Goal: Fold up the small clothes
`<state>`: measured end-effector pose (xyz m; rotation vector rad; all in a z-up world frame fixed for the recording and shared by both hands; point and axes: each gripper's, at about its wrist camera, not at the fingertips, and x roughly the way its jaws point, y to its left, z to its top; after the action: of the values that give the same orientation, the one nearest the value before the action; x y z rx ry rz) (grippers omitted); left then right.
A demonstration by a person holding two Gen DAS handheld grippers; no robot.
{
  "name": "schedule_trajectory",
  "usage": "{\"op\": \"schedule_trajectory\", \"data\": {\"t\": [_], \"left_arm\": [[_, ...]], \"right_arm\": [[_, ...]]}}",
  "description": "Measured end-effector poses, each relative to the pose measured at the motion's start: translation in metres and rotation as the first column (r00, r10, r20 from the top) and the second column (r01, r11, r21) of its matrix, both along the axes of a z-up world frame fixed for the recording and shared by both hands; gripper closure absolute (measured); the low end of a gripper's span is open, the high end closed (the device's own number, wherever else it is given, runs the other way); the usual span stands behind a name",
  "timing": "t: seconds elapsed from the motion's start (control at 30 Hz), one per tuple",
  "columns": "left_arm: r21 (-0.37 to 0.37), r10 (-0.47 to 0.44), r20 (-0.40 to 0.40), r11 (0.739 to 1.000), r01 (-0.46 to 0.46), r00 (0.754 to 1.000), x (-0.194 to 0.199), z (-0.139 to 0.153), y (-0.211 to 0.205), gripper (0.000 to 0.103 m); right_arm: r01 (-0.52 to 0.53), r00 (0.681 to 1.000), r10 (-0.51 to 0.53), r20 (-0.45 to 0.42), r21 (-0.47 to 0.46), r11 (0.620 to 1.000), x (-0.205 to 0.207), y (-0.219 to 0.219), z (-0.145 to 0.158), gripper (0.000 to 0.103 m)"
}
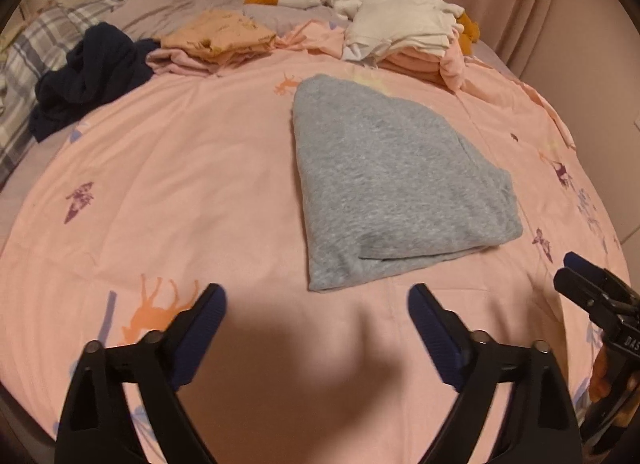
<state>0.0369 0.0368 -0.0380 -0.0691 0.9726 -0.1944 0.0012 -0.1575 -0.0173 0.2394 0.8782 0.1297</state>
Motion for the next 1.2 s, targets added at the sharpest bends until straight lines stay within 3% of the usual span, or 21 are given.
{"op": "schedule_trajectory", "data": {"t": [0.07,0.13,0.43,0.63,0.83,1.2], "left_arm": [[0.016,0.019,0.012,1.0,-0.019,1.0,-0.003,0.004,0.0,0.009],[0.037,0.043,0.019,0.998,-0.043,0.999,-0.005,0.007,0.0,0.009],[0.142,0.087,0.042,0.986,-0.093,0.995,-0.015,0.019,-0.004,0.009],[0.115,0.085,0.035,0.989,-0.089,0.996,-0.02,0.027,-0.003,0.009],[0.135,0.092,0.057,0.986,-0.099,0.994,-0.023,0.034,-0.007,0.009],[0.14,0.094,0.056,0.985,-0.101,0.994,-0.024,0.035,-0.007,0.009]], "right_arm": [[-0.004,1.0,0.004,0.006,-0.015,1.0,-0.002,0.004,0.005,0.011],[0.003,1.0,-0.002,0.015,-0.038,0.999,-0.004,0.008,0.01,0.0],[0.017,0.996,-0.007,0.086,-0.116,0.993,-0.015,0.032,0.035,0.0],[0.042,0.996,-0.028,0.086,-0.159,0.986,-0.015,0.04,0.041,0.0],[0.063,0.997,-0.058,0.05,-0.113,0.992,-0.012,0.039,0.041,0.0],[0.053,0.998,-0.048,0.043,-0.117,0.992,-0.015,0.044,0.042,0.0]]}}
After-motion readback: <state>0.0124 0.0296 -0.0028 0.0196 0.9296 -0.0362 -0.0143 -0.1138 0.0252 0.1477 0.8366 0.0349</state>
